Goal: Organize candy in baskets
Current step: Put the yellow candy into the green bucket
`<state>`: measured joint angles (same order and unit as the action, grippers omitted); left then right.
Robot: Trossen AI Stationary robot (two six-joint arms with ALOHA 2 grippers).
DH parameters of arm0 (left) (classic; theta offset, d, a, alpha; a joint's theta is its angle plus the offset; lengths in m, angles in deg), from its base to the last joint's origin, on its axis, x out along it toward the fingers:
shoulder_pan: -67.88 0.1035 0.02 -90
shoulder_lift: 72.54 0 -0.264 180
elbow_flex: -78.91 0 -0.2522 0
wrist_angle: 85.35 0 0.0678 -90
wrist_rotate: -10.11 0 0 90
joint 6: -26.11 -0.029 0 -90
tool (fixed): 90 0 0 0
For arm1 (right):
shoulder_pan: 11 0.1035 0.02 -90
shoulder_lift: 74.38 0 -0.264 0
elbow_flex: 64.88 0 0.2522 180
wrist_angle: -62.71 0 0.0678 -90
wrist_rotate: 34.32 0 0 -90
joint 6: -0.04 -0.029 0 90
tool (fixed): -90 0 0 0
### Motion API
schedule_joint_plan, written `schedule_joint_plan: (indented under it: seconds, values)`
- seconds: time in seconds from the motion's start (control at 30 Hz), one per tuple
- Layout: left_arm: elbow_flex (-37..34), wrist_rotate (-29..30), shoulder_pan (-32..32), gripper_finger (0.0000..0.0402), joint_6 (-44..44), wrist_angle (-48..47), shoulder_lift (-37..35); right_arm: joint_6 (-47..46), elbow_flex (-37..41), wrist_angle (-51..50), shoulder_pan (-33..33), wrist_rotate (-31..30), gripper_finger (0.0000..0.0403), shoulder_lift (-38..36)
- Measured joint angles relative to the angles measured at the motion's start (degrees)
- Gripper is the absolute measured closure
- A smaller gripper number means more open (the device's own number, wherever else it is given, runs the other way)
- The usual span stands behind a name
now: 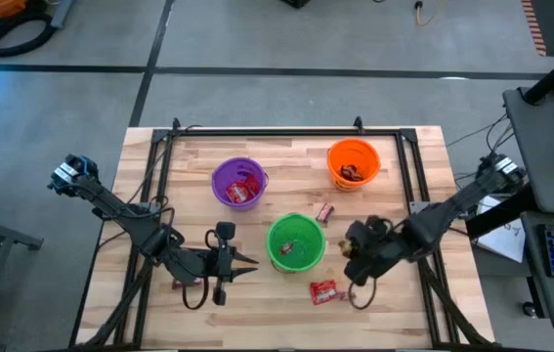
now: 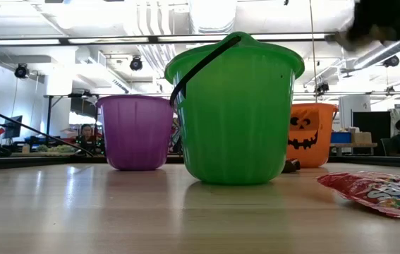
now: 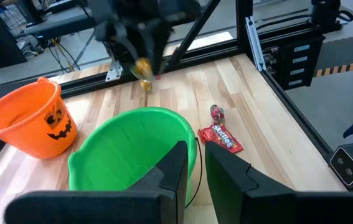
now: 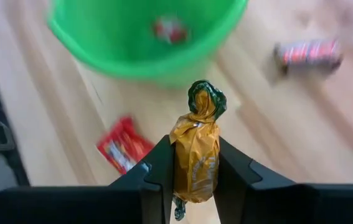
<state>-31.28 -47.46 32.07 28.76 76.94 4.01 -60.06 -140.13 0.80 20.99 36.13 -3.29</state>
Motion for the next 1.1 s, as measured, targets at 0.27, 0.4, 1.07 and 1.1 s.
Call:
schedule_joint_plan:
  seconds: [0.27,0.4,1.07,1.1]
  values:
    - [0.0,0.08,0.0,0.0361,0.0,0.06,0.0,17.22,0.0,12.71,-0.02,-5.28,0.0327,-6.11]
    - [0.0,0.11,0.0,0.0361,0.0,0.09,0.0,29.9,0.0,22.5,-0.02,-5.63,0.033,-5.86]
    - [-0.7,0.13,0.0,0.0361,1.88,0.9,0.0,58.43,0.0,50.54,-5.24,-5.53,0.0324,6.77]
    - [-0.93,0.13,0.02,0.0361,1.99,0.97,0.0,58.14,0.0,50.57,-5.52,-5.53,0.0323,7.25]
